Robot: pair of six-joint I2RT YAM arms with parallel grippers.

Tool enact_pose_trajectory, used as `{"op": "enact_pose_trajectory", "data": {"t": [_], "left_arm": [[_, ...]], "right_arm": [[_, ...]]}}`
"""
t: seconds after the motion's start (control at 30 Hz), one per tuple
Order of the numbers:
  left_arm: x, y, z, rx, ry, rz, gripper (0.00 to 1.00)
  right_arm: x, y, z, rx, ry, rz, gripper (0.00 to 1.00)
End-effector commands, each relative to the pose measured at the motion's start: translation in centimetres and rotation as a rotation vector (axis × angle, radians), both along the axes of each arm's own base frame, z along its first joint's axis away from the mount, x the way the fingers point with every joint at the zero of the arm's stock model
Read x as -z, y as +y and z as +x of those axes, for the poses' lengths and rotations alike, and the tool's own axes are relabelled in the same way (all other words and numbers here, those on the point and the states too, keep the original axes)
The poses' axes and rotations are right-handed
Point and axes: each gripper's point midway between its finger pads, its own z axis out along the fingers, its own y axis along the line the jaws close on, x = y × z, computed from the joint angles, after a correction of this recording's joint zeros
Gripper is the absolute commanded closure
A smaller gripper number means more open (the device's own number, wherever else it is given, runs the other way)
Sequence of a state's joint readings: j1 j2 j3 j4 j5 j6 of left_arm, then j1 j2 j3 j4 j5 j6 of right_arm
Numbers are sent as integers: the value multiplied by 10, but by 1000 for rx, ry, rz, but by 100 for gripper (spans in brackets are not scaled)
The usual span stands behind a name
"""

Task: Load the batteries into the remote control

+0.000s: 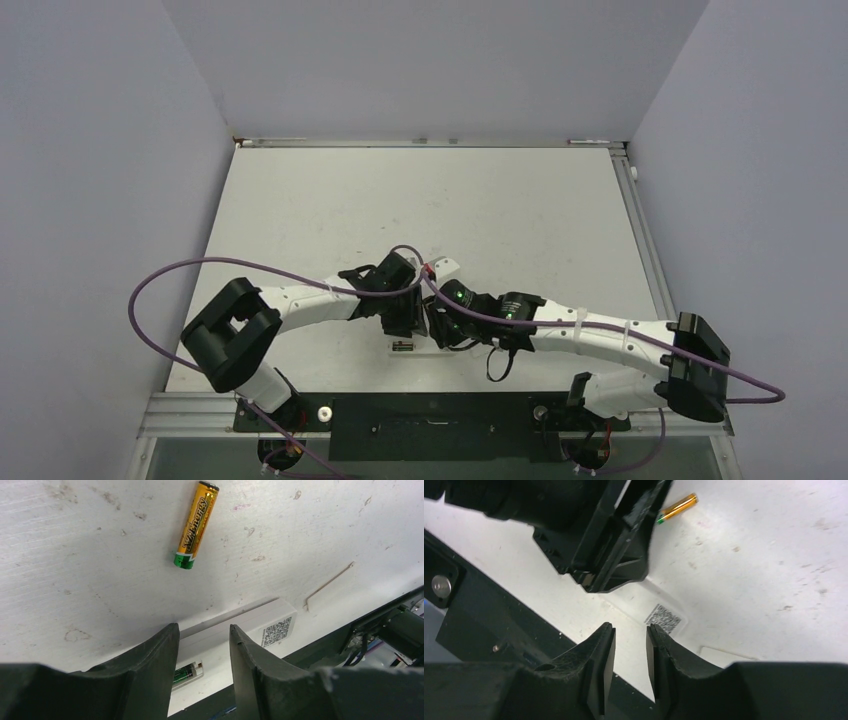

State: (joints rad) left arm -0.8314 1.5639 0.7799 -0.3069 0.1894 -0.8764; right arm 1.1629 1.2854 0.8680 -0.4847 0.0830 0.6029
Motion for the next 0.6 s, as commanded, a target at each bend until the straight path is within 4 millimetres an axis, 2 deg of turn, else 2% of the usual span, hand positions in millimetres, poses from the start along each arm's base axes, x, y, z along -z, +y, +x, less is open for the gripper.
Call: {"op": "enact_pose_trajectory", "data": {"t": [0.0,0.13,0.33,0.57], "left_arm": [[1,20,8,-2,-49,112,60],[-11,27,14,-21,-79,120,57],[-30,46,25,-74,-118,108,56],[-49,72,28,-136,-146,93,53]], "right_arm": [[-29,-9,28,64,-96,19,68],[-36,-15,43,95,-118,26,65],[-34,-21,62,122,-127,14,64],[-23,-13,72,118,-77,-13,59]]}}
